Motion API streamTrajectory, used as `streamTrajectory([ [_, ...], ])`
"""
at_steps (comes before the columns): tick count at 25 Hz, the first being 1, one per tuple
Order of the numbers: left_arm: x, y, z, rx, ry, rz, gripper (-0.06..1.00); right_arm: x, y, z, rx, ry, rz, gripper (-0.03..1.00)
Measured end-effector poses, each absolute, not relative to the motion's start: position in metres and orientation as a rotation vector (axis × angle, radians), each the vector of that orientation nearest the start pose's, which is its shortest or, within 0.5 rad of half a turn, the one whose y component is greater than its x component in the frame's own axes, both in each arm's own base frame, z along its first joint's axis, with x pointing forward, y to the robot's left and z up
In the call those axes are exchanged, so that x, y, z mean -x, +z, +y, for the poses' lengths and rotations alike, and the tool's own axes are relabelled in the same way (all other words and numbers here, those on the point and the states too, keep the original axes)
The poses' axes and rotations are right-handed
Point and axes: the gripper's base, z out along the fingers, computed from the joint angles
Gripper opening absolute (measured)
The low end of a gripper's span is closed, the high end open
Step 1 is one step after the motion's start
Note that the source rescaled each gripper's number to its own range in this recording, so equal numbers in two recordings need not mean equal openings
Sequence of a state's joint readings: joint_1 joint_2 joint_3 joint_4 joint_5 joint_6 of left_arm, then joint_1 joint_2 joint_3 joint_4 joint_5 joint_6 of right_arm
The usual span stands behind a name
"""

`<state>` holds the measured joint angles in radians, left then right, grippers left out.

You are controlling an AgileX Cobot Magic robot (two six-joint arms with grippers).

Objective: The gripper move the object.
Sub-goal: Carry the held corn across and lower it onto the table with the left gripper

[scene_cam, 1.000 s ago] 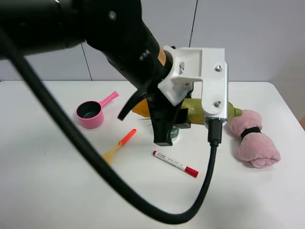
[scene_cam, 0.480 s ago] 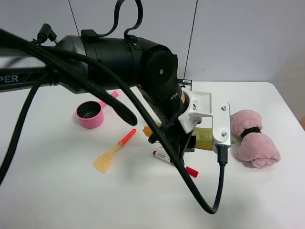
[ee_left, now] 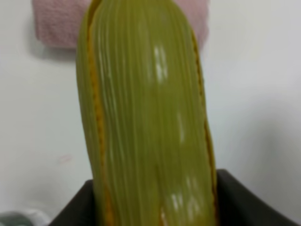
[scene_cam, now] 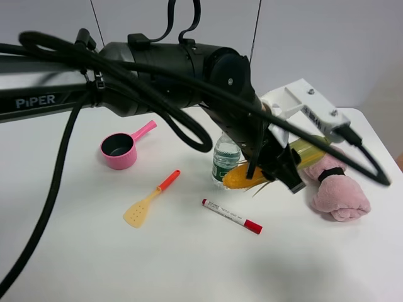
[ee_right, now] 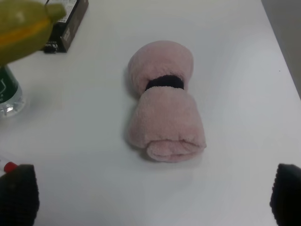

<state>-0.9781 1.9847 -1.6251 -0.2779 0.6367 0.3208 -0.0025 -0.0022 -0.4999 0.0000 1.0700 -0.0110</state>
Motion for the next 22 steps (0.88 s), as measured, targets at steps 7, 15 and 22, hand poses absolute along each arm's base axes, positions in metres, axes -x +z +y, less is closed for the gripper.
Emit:
streamTrajectory([
  [7,-0.241,0.262,-0.405,-0.656,-0.876,2.394,0.02,0.006,0.276,0.000,0.009,-0.008,2.051,1.00],
  [15,-0.234,0.267,-0.425,-0.490,-0.996,2.267,0.02,0.006,0.276,0.000,0.009,-0.008,2.051,1.00],
  [22,-0.242,0.216,-0.440,-0.420,-0.965,2.330,0.02,0.006,0.276,0.000,0.009,-0.008,2.051,1.00],
])
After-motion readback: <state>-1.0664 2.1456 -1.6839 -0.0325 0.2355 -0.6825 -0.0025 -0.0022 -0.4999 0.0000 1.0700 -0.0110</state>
